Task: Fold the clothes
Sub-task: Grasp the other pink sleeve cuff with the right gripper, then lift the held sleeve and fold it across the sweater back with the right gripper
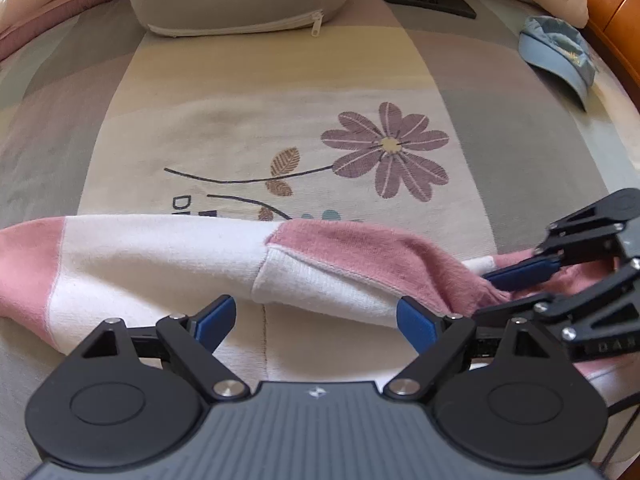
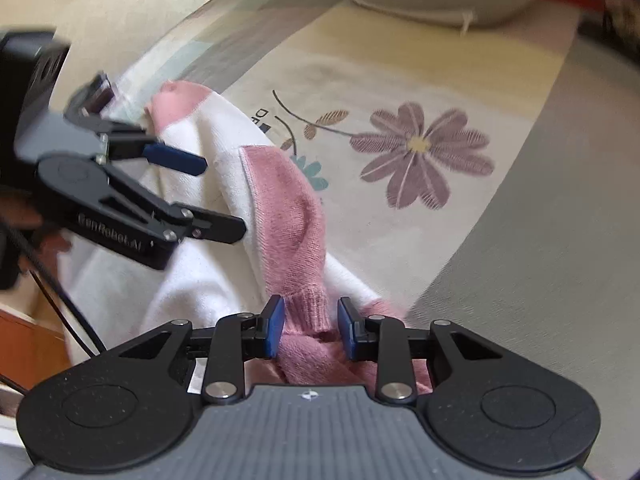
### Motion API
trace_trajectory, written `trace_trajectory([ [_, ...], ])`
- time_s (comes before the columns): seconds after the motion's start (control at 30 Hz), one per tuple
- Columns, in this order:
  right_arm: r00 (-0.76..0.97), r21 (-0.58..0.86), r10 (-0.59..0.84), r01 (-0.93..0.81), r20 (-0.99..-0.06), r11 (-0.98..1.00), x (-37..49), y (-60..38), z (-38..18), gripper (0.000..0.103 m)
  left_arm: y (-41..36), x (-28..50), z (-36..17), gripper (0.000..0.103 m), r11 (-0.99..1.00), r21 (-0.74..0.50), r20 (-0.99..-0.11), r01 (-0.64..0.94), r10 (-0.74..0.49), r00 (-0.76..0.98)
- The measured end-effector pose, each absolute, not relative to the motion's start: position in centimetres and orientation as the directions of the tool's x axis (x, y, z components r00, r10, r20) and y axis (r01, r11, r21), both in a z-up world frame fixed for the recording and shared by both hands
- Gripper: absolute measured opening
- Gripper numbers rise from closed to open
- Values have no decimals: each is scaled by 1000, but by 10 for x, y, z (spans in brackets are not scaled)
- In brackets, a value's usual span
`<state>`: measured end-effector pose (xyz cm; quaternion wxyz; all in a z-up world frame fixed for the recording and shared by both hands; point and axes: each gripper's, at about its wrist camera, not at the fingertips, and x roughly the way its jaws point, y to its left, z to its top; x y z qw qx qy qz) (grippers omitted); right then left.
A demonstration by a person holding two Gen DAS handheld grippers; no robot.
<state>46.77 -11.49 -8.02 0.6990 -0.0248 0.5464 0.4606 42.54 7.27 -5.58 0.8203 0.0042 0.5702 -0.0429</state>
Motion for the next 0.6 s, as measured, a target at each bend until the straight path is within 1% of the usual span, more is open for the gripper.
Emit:
trace_trajectory([
  [0.1,-80,542,643,-623,-761,564,475,-114,-88,34,71,422,-53,87,994,-34,-935,101,-68,348],
  [0.17,-107,558,641,-612,-760,560,477,-111,-93,33,73,419,-52,87,994,-26,-935,105,-62,349],
  [0.2,-115,559,636,-610,-763,562,478,-109,-94,27,75,418,-51,87,994,-28,-936,101,-62,347],
  [0.27,-114,569,641,-595,-759,568,484,-109,-90,23,79,416,-50,87,996,-36,-936,85,-63,347],
  [0.43,-23,600,693,-521,-721,607,514,-129,-70,19,86,410,-52,87,997,-67,-937,41,-77,341],
  [0.6,59,517,652,-557,-756,650,537,-123,-61,17,82,412,-53,87,996,-83,-933,41,-92,348],
])
